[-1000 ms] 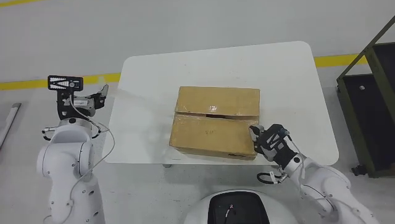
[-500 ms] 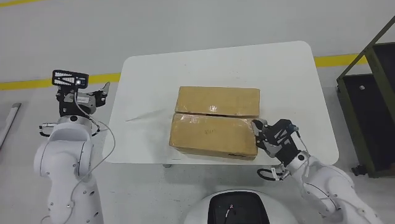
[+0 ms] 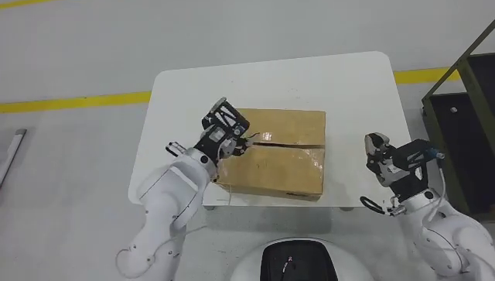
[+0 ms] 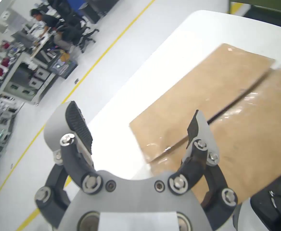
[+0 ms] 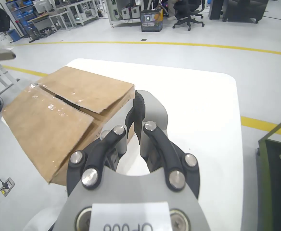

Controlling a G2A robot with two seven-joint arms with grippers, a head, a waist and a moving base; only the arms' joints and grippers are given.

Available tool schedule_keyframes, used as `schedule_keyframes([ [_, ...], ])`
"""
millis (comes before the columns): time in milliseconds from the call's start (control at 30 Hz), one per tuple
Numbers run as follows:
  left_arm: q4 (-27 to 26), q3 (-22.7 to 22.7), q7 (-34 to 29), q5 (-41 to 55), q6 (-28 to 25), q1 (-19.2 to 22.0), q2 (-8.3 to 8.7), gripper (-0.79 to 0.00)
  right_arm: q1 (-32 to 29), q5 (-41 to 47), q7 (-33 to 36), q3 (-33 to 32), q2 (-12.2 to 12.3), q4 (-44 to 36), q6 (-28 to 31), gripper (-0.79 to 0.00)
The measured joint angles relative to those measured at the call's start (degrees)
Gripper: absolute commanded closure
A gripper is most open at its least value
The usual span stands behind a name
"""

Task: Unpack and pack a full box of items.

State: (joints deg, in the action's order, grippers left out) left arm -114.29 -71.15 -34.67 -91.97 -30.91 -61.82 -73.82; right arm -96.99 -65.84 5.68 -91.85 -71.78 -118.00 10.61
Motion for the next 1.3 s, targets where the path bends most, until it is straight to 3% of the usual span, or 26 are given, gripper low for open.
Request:
schedule_keyframes([
  [167,3.62,8.7,-1.85,-3.08,0.07,2.02,-0.76,-0.785,-1.61,0.46,-0.53,-2.35,0.15,0.92,-0.07,0.0],
  [367,7.26,14.27,-4.28,-9.24,0.83,4.73,-1.41,-0.785,-2.71,0.61,-1.27,-3.12,0.18,0.78,-0.21,0.0],
  [900,12.42,19.01,-6.83,-23.17,2.29,9.35,-2.34,-0.785,-3.95,0.7,-2.4,-4.07,0.25,0.28,-0.16,0.0],
  [1300,18.05,21.19,-2.68,-29.61,6.37,17.72,-4.23,-0.785,-3.95,0.3,-2.52,-3.51,0.23,0.73,-0.43,0.0],
])
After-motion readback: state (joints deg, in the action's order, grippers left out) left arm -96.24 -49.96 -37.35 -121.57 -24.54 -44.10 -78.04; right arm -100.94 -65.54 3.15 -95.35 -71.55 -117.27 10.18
